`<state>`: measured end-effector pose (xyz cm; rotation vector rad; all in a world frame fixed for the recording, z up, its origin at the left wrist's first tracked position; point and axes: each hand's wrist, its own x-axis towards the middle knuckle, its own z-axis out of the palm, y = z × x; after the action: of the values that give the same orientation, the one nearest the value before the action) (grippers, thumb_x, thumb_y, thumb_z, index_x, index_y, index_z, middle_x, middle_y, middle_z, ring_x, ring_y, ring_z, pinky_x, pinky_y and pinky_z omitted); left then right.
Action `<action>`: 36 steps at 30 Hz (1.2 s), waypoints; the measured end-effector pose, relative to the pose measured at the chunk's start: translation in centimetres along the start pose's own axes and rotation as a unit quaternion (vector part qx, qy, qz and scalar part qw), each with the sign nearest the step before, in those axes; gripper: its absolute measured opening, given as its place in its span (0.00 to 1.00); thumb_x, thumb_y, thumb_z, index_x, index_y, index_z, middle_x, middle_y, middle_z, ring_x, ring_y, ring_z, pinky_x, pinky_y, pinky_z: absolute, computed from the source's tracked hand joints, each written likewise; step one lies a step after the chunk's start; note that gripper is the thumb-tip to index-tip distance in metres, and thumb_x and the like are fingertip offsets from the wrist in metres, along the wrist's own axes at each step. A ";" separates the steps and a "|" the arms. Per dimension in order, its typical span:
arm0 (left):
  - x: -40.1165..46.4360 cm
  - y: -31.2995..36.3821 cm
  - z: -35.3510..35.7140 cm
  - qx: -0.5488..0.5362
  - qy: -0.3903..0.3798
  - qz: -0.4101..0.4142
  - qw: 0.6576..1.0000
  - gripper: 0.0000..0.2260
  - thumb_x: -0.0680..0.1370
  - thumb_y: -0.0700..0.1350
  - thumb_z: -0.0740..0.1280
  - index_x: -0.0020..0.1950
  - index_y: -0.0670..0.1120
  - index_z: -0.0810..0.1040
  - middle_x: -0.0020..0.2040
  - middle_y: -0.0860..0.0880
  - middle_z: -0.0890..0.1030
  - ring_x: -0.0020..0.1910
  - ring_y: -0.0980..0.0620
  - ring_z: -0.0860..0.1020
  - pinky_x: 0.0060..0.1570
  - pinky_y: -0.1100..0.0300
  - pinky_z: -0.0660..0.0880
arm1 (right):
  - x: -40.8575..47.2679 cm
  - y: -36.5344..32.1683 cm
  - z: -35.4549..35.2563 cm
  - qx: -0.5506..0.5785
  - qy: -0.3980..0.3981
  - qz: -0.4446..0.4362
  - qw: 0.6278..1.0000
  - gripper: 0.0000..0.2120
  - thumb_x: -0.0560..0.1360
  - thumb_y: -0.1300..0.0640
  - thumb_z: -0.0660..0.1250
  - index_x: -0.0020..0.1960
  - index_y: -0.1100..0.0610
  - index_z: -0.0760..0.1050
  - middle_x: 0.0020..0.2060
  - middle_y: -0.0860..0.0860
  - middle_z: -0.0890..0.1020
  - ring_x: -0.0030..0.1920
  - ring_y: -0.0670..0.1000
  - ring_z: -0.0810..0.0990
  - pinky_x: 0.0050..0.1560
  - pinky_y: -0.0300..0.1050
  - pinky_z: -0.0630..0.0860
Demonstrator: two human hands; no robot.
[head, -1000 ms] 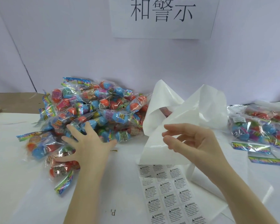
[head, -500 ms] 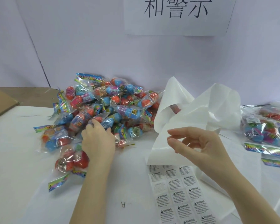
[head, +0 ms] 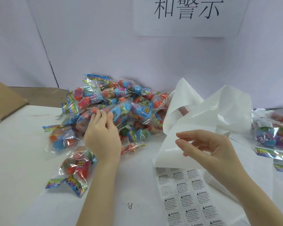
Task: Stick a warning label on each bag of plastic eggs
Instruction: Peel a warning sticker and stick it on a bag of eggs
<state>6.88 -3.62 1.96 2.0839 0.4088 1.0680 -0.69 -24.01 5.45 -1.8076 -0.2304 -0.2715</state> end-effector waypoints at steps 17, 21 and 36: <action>-1.3 1.8 -0.4 0.037 -0.314 0.079 0.945 0.53 0.57 0.77 0.64 0.77 0.54 0.55 0.78 0.50 0.50 0.76 0.51 0.51 0.71 0.45 0.52 | 0.2 0.2 0.1 0.004 0.016 0.007 1.000 0.09 0.69 0.57 0.72 0.42 0.43 0.82 0.35 0.46 0.84 0.31 0.45 0.80 0.37 0.40 0.76; -1.2 0.9 -0.1 0.169 -0.346 0.141 0.912 0.53 0.65 0.60 0.74 0.77 0.53 0.42 0.78 0.48 0.43 0.75 0.49 0.47 0.69 0.46 0.54 | 0.2 0.3 0.0 0.007 0.014 0.004 1.000 0.09 0.69 0.57 0.71 0.43 0.43 0.82 0.35 0.46 0.84 0.31 0.45 0.80 0.37 0.39 0.76; -1.2 4.2 -2.6 -0.424 -0.246 -0.072 0.869 0.11 0.74 0.28 0.64 0.53 0.40 0.76 0.37 0.59 0.75 0.36 0.75 0.75 0.36 0.79 0.69 | 0.4 0.1 0.3 0.039 0.082 -0.003 0.996 0.15 0.63 0.45 0.74 0.48 0.45 0.79 0.41 0.43 0.84 0.37 0.46 0.81 0.39 0.41 0.79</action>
<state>3.83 -5.87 5.32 1.4043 -0.1569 0.4451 -0.24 -23.75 5.42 -1.6978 -0.1300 -0.4074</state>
